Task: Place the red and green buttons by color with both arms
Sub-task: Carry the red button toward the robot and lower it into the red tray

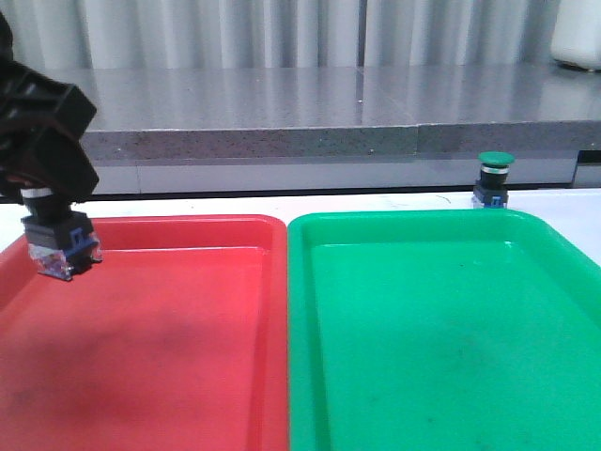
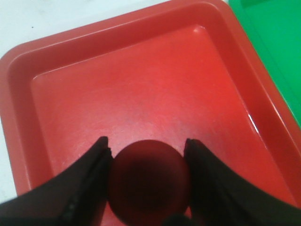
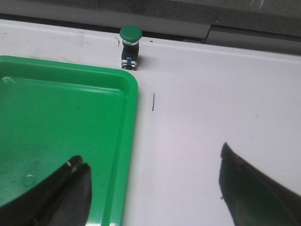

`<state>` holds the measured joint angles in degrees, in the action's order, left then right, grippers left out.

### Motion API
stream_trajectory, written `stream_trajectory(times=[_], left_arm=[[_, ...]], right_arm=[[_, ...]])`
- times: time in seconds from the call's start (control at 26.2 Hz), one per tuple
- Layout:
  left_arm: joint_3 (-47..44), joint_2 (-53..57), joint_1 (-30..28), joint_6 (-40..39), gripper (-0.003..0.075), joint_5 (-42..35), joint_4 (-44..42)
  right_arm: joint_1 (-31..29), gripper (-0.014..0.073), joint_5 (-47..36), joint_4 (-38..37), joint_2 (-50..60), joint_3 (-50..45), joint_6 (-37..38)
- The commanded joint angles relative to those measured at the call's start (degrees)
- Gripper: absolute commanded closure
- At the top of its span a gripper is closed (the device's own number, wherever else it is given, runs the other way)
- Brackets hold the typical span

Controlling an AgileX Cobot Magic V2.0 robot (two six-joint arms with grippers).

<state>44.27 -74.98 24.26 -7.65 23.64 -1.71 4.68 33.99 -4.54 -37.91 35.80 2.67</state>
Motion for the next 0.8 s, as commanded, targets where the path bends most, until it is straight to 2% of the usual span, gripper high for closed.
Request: stream_trajectory(times=[0.0, 0.76], left_arm=[[-0.3, 1.7, 0.6, -0.2, 0.0503, -6.5, 0.6], [-0.3, -8.6, 0.6, -0.3, 0.0493, -9.7, 0.7]], right_arm=[[-0.3, 0.0014, -3.7, -1.1, -0.3, 2.0, -0.5], [-0.3, 0.0014, -3.7, -1.1, -0.3, 2.0, -0.5]])
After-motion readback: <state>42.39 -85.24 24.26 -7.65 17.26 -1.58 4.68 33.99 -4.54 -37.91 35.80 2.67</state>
